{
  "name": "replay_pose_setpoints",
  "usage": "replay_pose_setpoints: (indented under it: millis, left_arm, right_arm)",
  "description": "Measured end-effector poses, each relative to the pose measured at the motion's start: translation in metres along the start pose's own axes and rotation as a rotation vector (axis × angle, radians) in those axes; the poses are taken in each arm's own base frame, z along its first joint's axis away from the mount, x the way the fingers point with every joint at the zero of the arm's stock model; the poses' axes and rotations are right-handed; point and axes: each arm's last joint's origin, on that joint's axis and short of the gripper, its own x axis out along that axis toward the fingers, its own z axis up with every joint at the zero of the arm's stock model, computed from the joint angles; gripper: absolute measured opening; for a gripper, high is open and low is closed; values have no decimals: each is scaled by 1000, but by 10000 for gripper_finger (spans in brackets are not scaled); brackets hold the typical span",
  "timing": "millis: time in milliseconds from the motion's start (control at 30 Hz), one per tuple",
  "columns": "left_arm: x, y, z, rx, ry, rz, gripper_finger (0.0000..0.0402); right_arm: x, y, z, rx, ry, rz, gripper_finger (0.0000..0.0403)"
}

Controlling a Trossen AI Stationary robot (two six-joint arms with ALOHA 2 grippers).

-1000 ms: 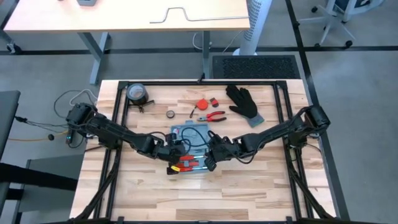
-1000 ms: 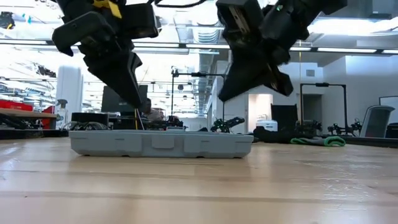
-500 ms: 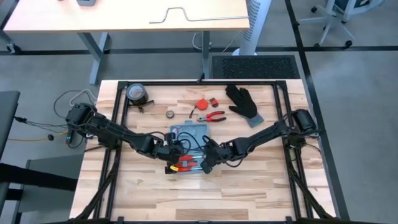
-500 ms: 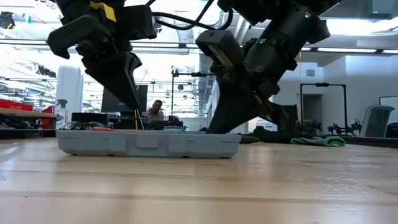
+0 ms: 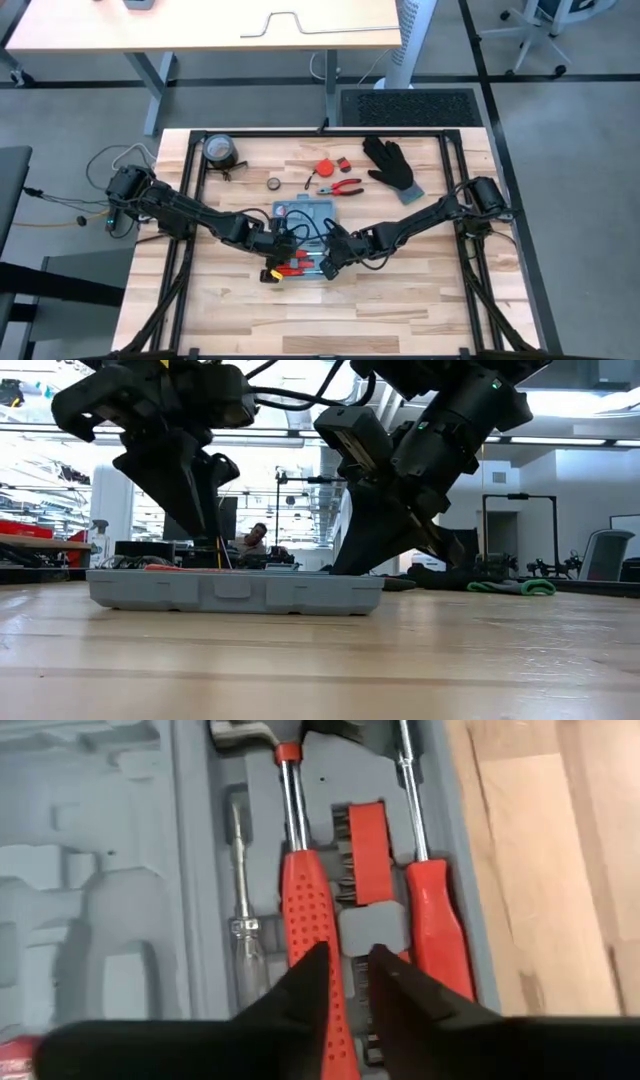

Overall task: Prefit tool cases
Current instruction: Remove the orange hammer from the gray toolbox

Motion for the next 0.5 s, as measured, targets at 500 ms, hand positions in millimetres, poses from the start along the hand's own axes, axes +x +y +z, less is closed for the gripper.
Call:
replay_pose_setpoints:
  millis: [500]
  left_arm:
    - [2,17,-5,-70,78,-30,211]
  right_arm:
    - [1,0,0,0,-3,6,0]
